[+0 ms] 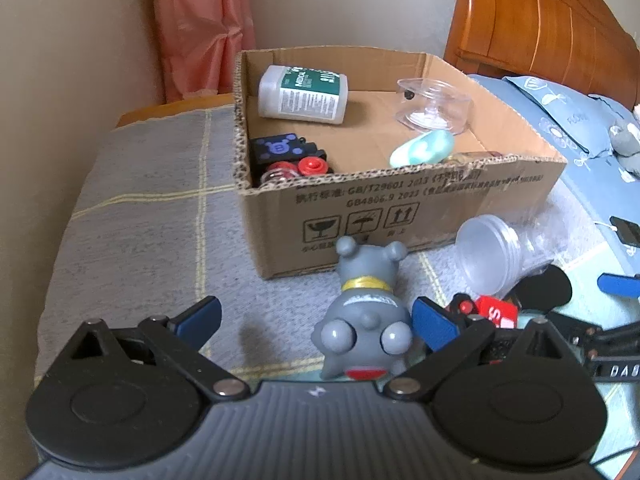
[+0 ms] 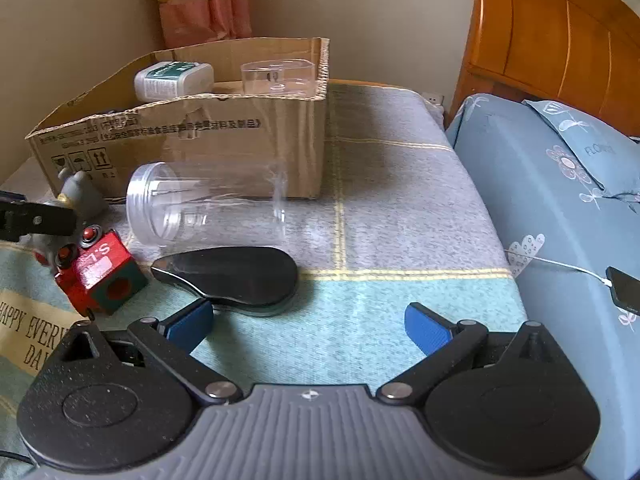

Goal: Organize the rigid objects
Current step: 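Lower the left tool toward the grey toy figure, then grasp the grey toy figure with left tool while right tool approaches the clear cup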

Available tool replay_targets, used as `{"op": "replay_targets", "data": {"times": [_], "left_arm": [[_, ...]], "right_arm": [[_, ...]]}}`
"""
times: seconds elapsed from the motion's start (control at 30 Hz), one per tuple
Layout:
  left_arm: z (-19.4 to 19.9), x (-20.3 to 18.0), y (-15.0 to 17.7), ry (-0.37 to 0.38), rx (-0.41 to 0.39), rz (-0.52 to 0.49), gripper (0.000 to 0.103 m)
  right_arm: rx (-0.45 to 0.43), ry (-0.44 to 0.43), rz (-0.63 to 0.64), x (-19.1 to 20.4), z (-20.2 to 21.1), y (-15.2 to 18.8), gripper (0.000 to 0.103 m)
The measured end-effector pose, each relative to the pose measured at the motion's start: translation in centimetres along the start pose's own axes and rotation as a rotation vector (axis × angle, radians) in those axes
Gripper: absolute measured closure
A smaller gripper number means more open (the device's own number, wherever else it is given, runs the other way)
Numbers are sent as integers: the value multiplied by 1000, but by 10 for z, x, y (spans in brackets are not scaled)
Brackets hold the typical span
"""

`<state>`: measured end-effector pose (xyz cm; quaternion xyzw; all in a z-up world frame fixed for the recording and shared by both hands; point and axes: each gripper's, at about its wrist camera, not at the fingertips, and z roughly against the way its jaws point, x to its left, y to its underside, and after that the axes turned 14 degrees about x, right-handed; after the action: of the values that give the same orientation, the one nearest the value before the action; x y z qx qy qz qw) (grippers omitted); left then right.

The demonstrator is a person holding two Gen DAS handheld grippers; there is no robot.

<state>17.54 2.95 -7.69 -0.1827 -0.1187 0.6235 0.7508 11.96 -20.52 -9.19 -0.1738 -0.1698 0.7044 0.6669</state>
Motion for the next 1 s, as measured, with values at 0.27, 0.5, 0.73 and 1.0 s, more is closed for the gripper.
{"op": "replay_targets", "data": {"times": [0.27,0.5,0.73,1.0], "left_arm": [[4,0,9,-19,-28,-61,5],[-7,-6,7,88,-12,-85,35],[-6,-7,11,122,-4,-79,50],[5,12,24,64,16,-82,50]], "right_arm": [[-11,4,-4,-3,0,2,0],[-11,6,-6,-1,0,1,0],[-13,6,-3,-1,0,2,0],[-20,4,1,-2,1,3,0]]}}
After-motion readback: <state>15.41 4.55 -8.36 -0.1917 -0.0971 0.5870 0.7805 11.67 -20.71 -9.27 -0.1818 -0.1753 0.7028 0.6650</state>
